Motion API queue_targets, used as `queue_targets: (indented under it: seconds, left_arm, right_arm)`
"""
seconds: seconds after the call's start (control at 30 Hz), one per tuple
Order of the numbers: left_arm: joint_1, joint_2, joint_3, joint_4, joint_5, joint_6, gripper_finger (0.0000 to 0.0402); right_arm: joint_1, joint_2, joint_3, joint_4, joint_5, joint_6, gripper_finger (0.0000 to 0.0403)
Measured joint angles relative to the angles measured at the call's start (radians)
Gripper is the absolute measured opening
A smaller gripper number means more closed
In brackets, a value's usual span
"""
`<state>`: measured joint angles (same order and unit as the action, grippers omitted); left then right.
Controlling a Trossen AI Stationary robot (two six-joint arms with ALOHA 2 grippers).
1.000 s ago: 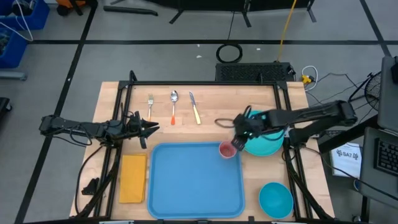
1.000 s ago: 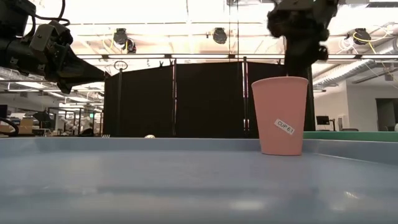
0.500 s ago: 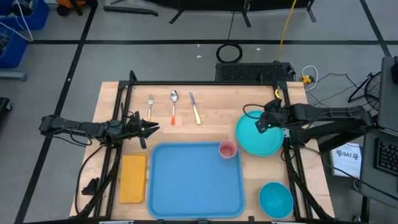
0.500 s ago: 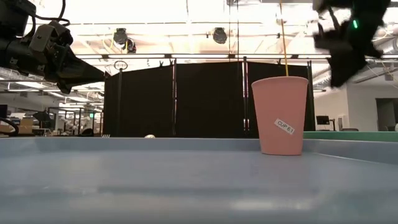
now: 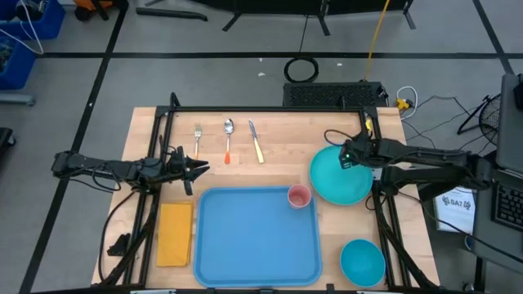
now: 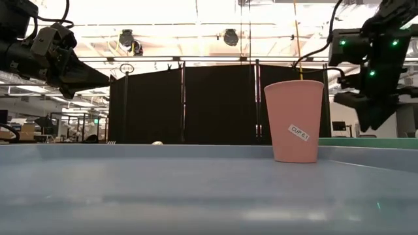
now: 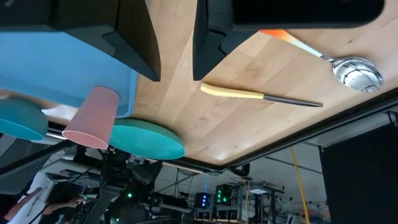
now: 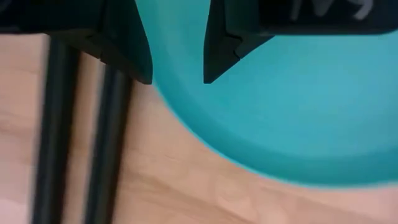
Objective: Set up tray
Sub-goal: Put the blue plate on the blue serving tray
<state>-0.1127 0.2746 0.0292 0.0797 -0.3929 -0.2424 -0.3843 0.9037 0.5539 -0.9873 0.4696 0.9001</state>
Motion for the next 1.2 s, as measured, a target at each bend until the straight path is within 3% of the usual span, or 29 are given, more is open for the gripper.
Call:
queue_targets:
  seconds: [0.17,0.47,0.77,1.2]
  left_arm:
    - [0.000,0.000,0.000,-0.002,0.000,0.001,0.0097]
    - [0.000,0.000,0.000,-0.003,0.000,0.002,0.0097]
    - [0.000,0.000,0.000,-0.003,0.000,0.003,0.0097]
    - [0.000,0.000,0.000,-0.012,0.001,0.002,0.0097]
  right_arm:
    - [-0.048,0.002,-0.031,0.119,-0.049,-0.072,0.0135]
    - [-0.145,0.026,-0.090,0.172,-0.060,-0.135,0.0133]
    - [-0.178,0.026,-0.097,0.251,-0.200,-0.169,0.0133]
    - [-0.179,0.026,-0.097,0.340,-0.105,-0.206,0.0128]
